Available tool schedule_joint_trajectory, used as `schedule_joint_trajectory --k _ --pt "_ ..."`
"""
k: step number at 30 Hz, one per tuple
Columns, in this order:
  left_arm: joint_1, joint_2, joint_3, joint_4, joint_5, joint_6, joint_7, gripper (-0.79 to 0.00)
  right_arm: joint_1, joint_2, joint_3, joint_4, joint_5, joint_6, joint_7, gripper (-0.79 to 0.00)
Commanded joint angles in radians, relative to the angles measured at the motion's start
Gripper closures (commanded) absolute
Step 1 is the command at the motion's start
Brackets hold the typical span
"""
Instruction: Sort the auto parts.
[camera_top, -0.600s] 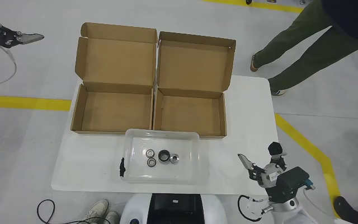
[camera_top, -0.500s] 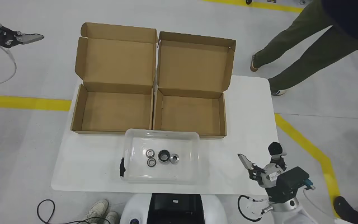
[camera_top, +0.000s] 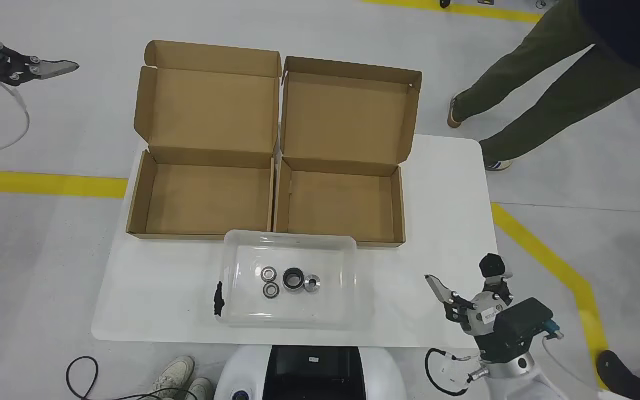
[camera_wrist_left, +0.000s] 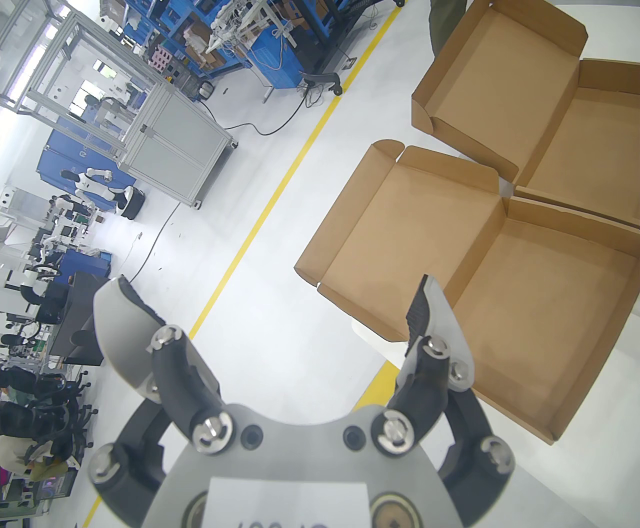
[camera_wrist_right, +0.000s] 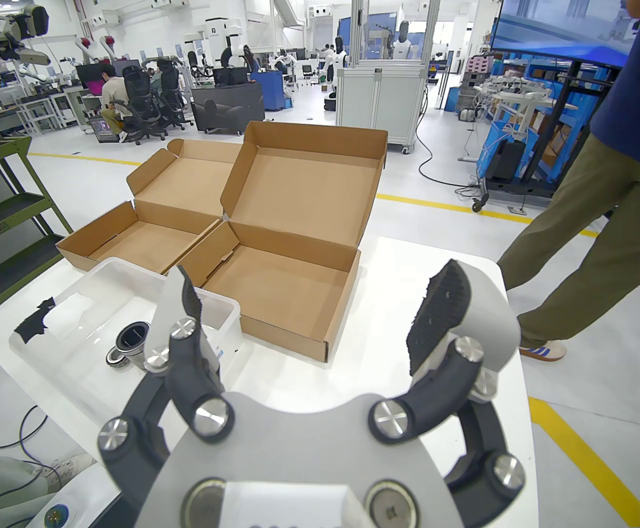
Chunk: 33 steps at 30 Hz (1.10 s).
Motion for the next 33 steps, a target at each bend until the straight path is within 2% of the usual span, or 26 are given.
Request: schedule_joint_trajectory --k 1,8,11,16,24,33 --pt "0.0 0.0 0.0 0.0 0.0 0.0 0.0 -0.784 0.0 0.0 0.0 0.0 0.0 0.0 0.0 -0.785" --pt "0.0 0.0 0.0 0.0 0.0 0.0 0.0 -0.785 0.0 0.0 0.0 0.0 0.0 0.0 0.0 -0.784" --pt "0.0 0.0 0.0 0.0 0.0 0.0 0.0 -0.785 0.027 0.001 -0.008 0.011 -0.002 0.039 0.053 -0.785" --pt "0.0 0.0 0.0 0.0 0.0 0.0 0.0 -0.785 0.088 0.006 -0.034 0.041 0.01 0.011 0.132 -0.785" --pt "0.0 0.0 0.0 0.0 0.0 0.0 0.0 -0.785 0.28 0.02 -0.124 0.142 -0.036 -0.097 0.327 -0.785" --pt "0.0 0.0 0.0 0.0 0.0 0.0 0.0 -0.785 0.451 0.033 -0.232 0.266 -0.046 -0.249 0.413 -0.785"
